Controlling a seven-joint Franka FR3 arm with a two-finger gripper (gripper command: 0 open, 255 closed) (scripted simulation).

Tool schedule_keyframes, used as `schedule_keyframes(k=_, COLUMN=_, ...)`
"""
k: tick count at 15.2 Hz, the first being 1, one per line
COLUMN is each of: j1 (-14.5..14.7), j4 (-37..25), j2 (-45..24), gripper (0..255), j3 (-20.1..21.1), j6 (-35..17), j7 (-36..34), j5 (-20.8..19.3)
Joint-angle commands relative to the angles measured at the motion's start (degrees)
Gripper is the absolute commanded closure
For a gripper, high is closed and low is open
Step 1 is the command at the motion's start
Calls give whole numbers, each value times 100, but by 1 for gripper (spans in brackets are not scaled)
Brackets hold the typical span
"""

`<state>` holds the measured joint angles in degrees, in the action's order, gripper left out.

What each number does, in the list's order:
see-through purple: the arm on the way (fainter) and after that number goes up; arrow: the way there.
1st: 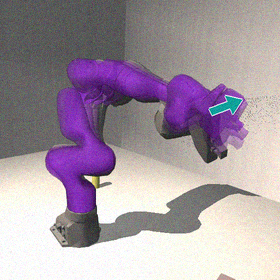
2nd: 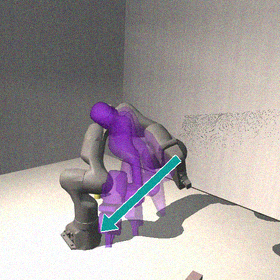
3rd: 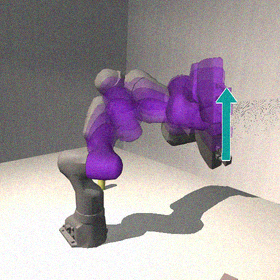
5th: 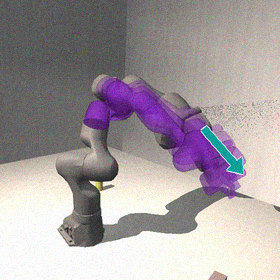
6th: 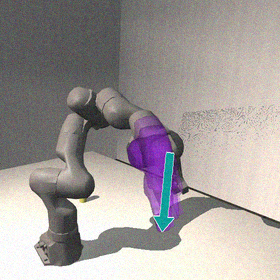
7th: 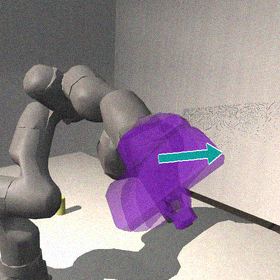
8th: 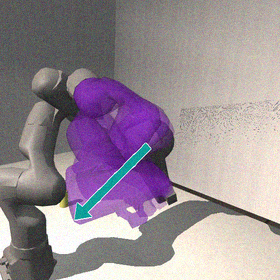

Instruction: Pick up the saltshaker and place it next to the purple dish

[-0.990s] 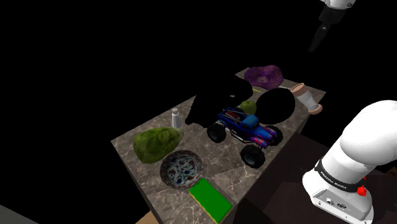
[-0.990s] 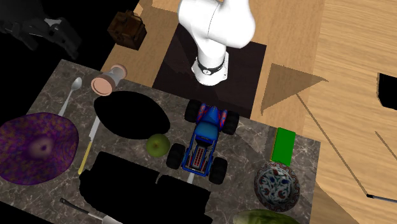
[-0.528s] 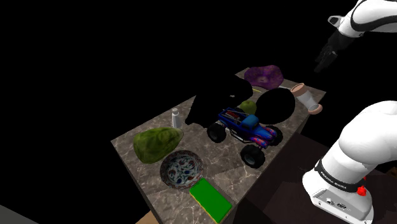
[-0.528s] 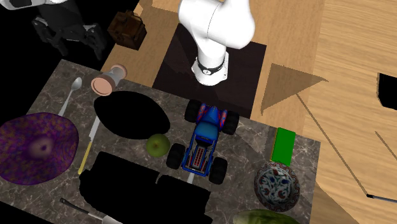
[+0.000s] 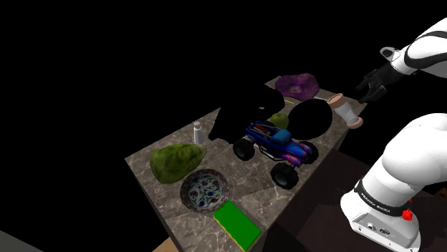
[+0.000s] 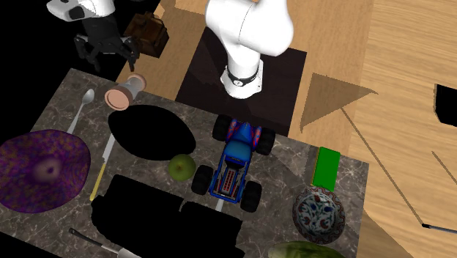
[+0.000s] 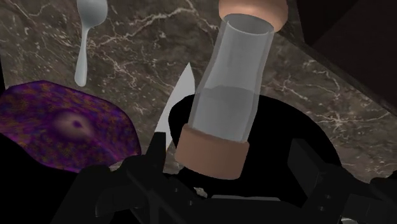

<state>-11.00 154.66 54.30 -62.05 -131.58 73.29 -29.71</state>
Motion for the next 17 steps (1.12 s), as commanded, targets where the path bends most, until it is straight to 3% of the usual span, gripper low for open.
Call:
schedule_keyframes(k=1, j1=93, j4=116, j2=52, gripper=0, j3=-553, j6=-249, j7=493, j5=-140)
schedule_keyframes(k=9, j1=631, j4=262, j2=-419, gripper=0, j3=-1156, j6=-1051, j7=424, j5=-323)
schedule_keyframes(k=16, j1=630, j4=261, j2=-418, gripper=0, j3=-1155, j6=-1049, j7=423, j5=-322)
schedule_keyframes(k=17, j1=630, j4=261, j2=-418, gripper=255, j3=-1155, j6=-1049, j7=423, j5=-322)
